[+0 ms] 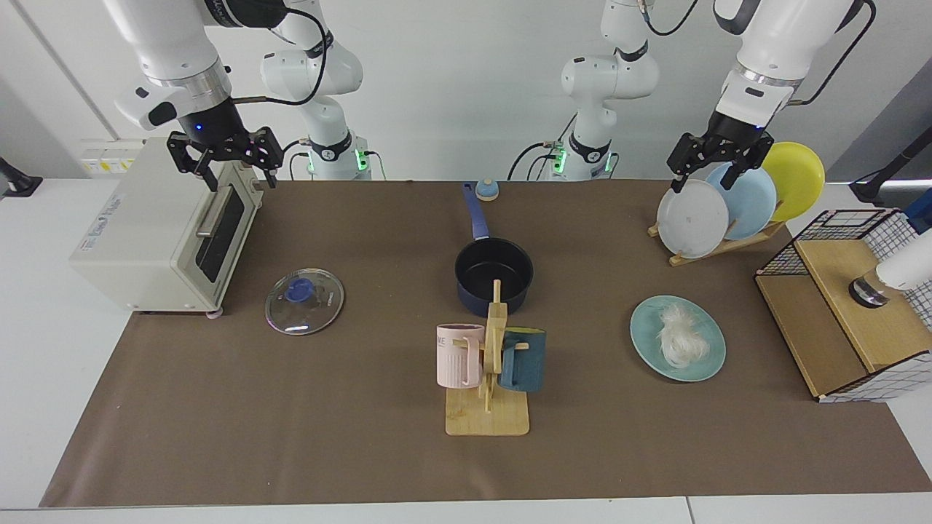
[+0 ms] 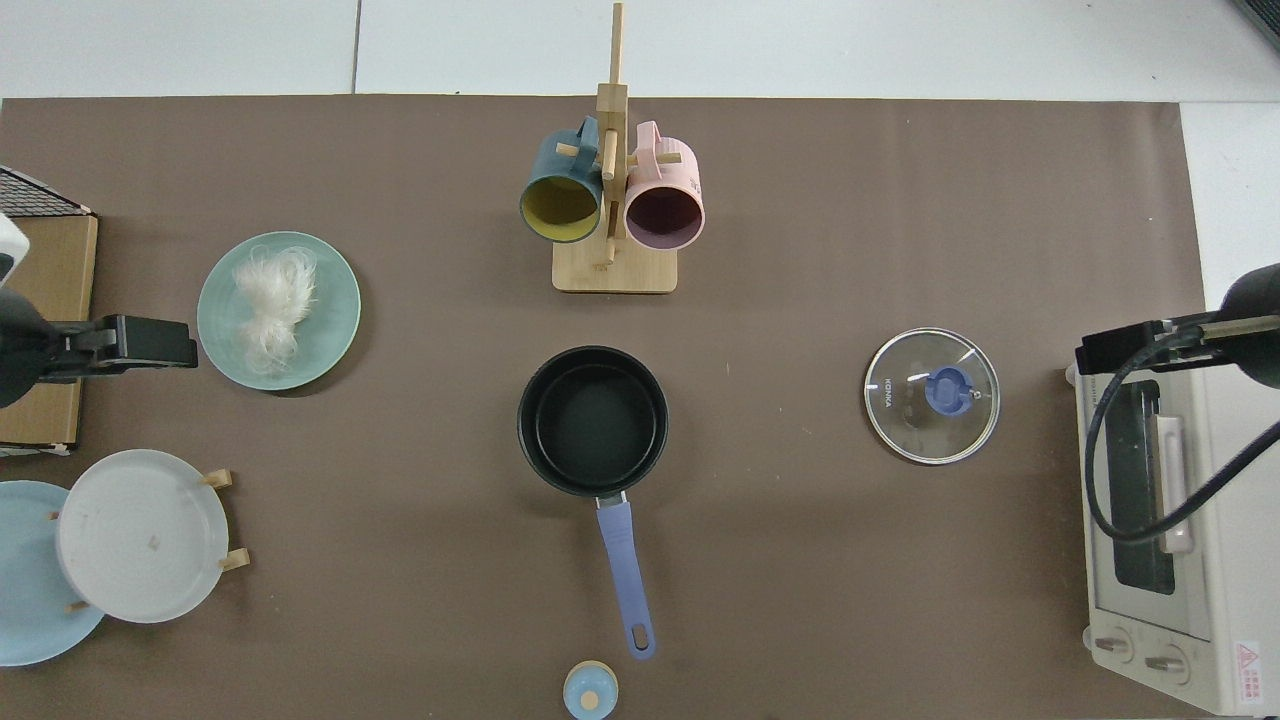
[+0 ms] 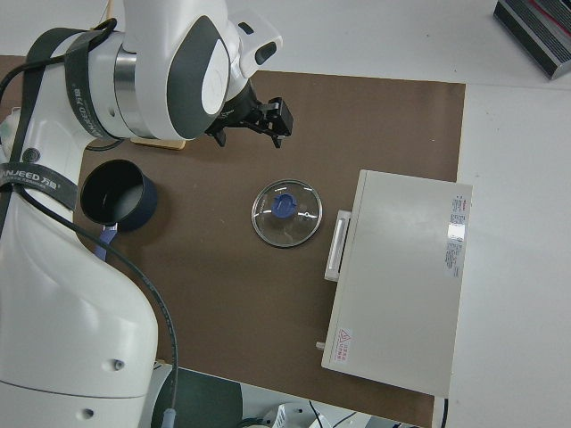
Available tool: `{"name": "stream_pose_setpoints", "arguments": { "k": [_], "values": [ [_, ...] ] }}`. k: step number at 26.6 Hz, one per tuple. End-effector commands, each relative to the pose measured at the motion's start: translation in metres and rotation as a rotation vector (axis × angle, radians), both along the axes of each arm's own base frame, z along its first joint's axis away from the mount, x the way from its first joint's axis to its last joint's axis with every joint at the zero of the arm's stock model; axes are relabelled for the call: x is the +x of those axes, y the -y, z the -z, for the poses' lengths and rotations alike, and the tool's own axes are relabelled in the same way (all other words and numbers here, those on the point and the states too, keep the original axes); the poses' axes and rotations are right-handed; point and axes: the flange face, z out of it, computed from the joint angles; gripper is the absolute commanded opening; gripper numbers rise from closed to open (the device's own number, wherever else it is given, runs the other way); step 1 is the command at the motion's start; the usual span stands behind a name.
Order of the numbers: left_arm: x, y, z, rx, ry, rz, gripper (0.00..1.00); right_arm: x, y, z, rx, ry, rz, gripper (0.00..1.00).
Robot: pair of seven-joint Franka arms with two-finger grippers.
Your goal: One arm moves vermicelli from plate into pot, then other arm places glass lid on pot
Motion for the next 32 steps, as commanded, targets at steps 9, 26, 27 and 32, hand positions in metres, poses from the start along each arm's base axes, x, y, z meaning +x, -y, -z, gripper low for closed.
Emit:
{"name": "stream_pose_setpoints", "arguments": {
  "k": [9, 26, 27, 32],
  "values": [
    [-0.001, 0.000, -0.001, 0.010, -0.005, 0.005, 1.00, -0.013, 0.005, -0.001, 0.010, -0.035, 0.018, 1.00],
    [-0.001, 0.000, -0.001, 0.010, -0.007, 0.005, 1.00, 0.023, 0.002, 0.039, 0.022, -0.007, -0.030, 1.00],
    [-0.001, 0.000, -0.001, 0.010, -0.005, 0.005, 1.00, 0.027, 0.003, 0.047, 0.022, -0.015, -0.026, 1.00],
    [-0.001, 0.000, -0.001, 0.010, -0.005, 0.005, 1.00, 0.037, 0.000, 0.079, 0.021, -0.012, -0.032, 1.00]
  ]
}}
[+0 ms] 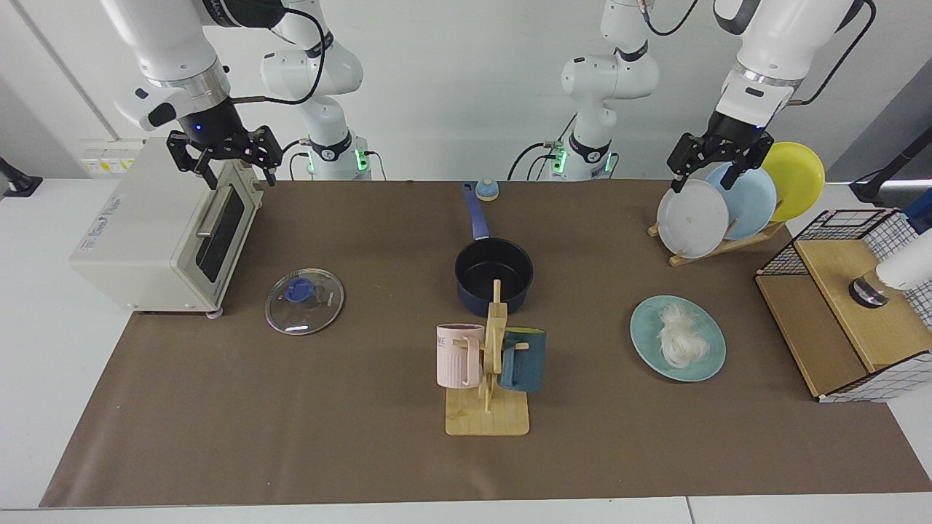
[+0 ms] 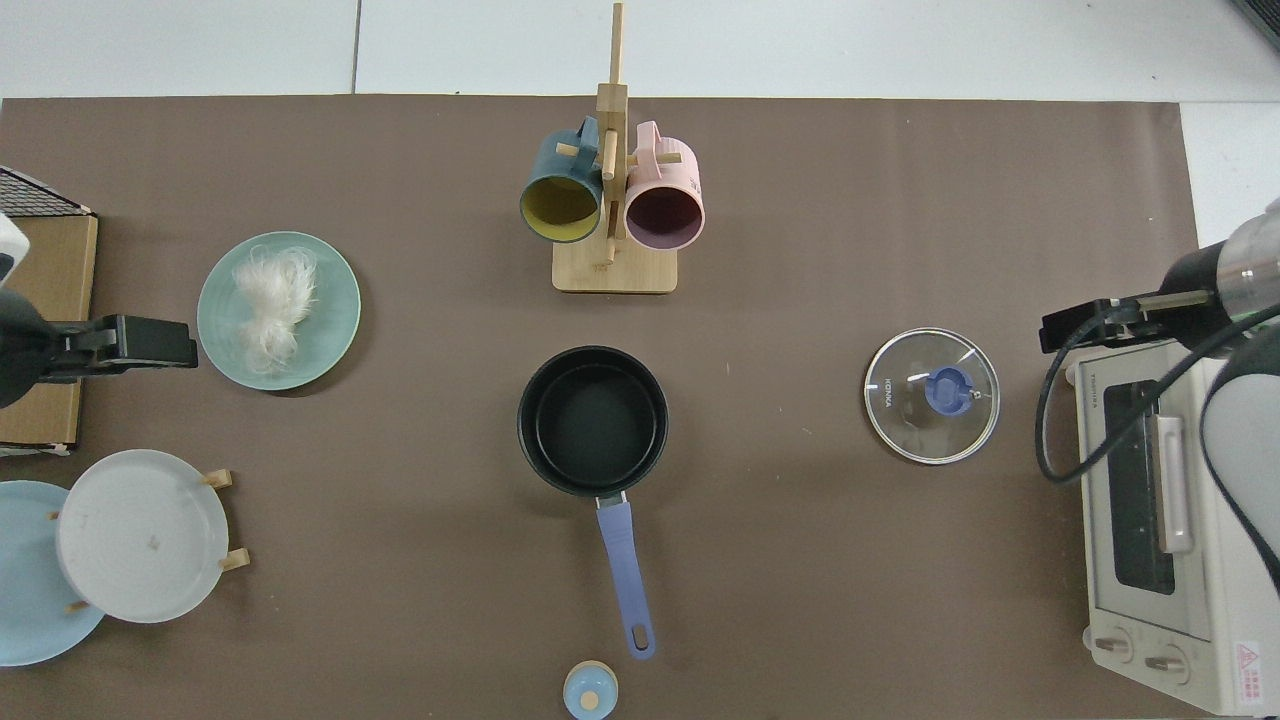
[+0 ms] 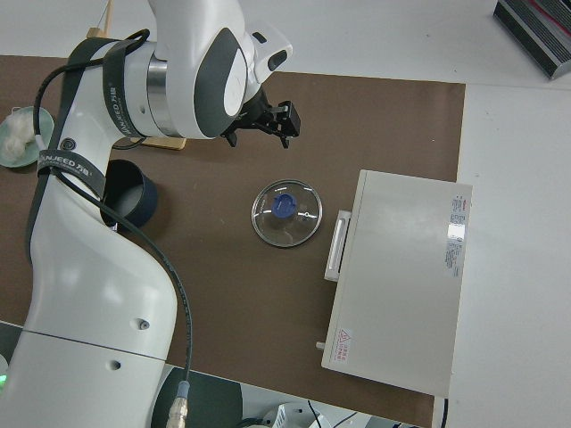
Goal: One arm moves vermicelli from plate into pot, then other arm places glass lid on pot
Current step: 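Reach the right gripper toward the glass lid's knob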
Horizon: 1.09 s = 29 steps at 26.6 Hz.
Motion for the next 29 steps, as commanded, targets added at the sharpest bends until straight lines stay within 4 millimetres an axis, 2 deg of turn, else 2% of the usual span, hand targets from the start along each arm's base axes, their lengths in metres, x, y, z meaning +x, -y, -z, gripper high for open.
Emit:
{"name": "stream_pose_setpoints", "arguments": {
  "k": [1, 17, 29],
  "values": [
    [-0.001, 0.000, -0.001, 0.010, -0.005, 0.004, 1.00, 0.008, -0.001, 0.035, 0.022, -0.007, -0.027, 1.00],
    [-0.001, 0.000, -0.001, 0.010, -0.005, 0.006, 1.00, -0.004, -0.006, 0.172, 0.018, -0.045, 0.030, 1.00],
    [-0.001, 0.000, -0.001, 0.010, -0.007, 0.004, 1.00, 0.007, -0.006, 0.253, 0.014, -0.065, 0.039, 1.00]
  ]
}}
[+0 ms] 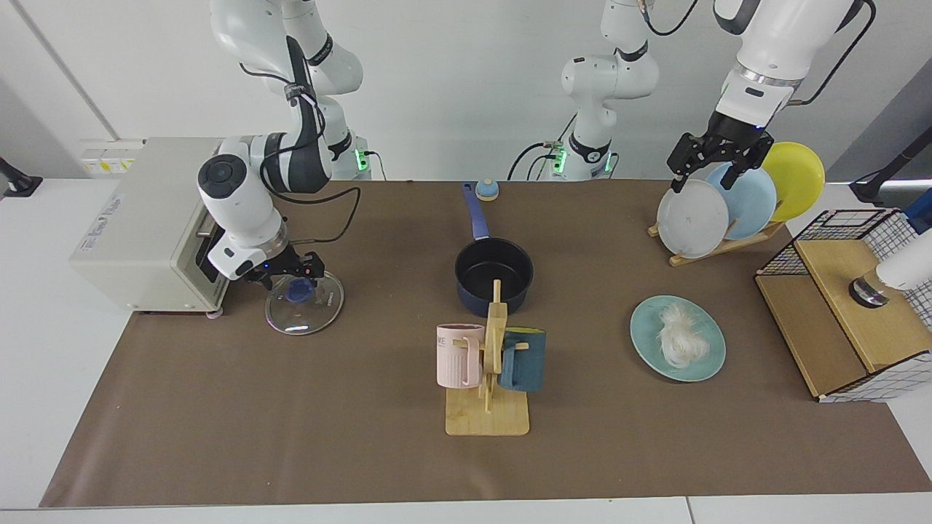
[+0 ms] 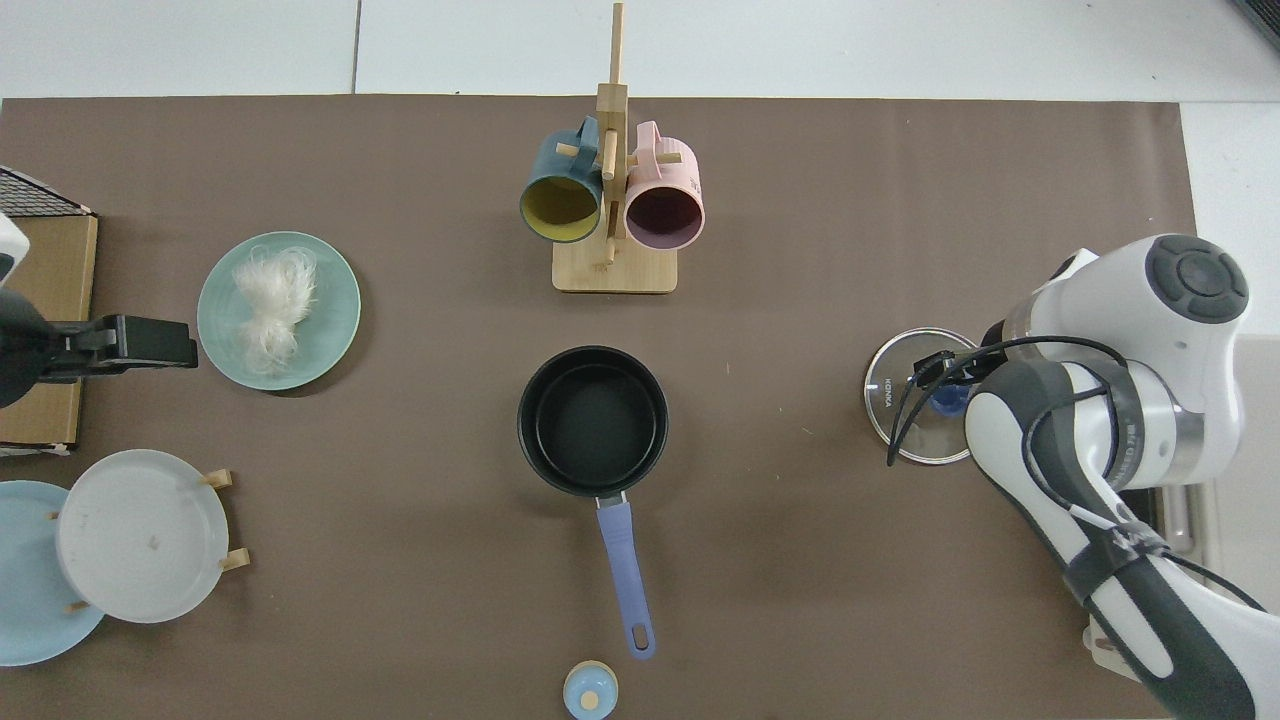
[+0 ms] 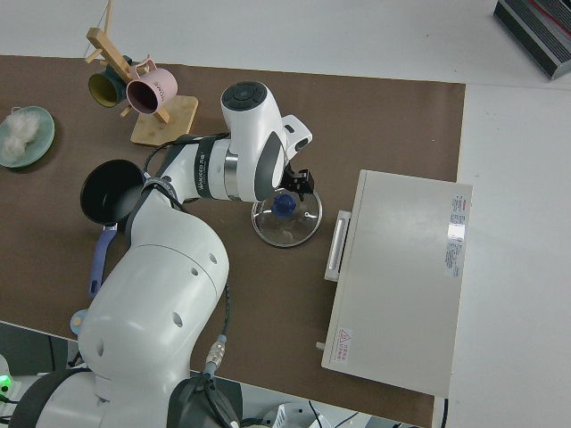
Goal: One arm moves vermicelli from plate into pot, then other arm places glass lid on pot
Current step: 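Reach the right gripper toward the glass lid's knob, then grasp the vermicelli with the left gripper while the right gripper lifts the lid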
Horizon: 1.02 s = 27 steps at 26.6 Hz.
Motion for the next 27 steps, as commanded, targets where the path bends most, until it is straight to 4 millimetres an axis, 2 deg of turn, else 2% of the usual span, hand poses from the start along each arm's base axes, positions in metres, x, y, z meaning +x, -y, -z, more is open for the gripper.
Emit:
{"name": "stream_pose_setpoints", "arguments": {
  "k": [1, 10, 18, 19, 20, 22, 23, 25, 27],
  "values": [
    [-0.001, 0.000, -0.001, 0.010, -0.005, 0.006, 1.00, 0.001, 0.000, 0.028, 0.013, 0.014, 0.029, 1.00],
    [-0.001, 0.000, -0.001, 0.010, -0.005, 0.004, 1.00, -0.013, -0.001, 0.055, 0.011, -0.012, 0.037, 1.00],
    [-0.001, 0.000, -0.001, 0.010, -0.005, 0.004, 1.00, -0.017, -0.001, 0.056, 0.010, -0.029, 0.036, 0.98],
    [-0.001, 0.002, -0.002, 0.009, -0.004, 0.007, 1.00, -0.017, -0.001, 0.056, 0.010, -0.029, 0.035, 0.91],
    [-0.001, 0.003, -0.001, 0.005, -0.005, 0.017, 1.00, -0.017, -0.002, 0.056, 0.010, -0.029, 0.033, 0.79],
    [-0.002, 0.004, -0.001, 0.005, -0.008, 0.026, 1.00, -0.017, -0.001, 0.057, 0.010, -0.029, 0.036, 0.47],
    [-0.003, -0.003, 0.000, 0.002, -0.010, 0.017, 1.00, -0.016, -0.001, 0.056, 0.010, -0.028, 0.036, 0.37],
    [-0.002, -0.016, 0.001, 0.004, -0.012, -0.003, 1.00, -0.014, -0.001, 0.053, 0.010, -0.020, 0.039, 0.22],
    [0.000, -0.037, 0.010, 0.004, -0.026, -0.023, 1.00, -0.011, -0.001, 0.047, 0.009, -0.009, 0.050, 0.14]
  ]
}}
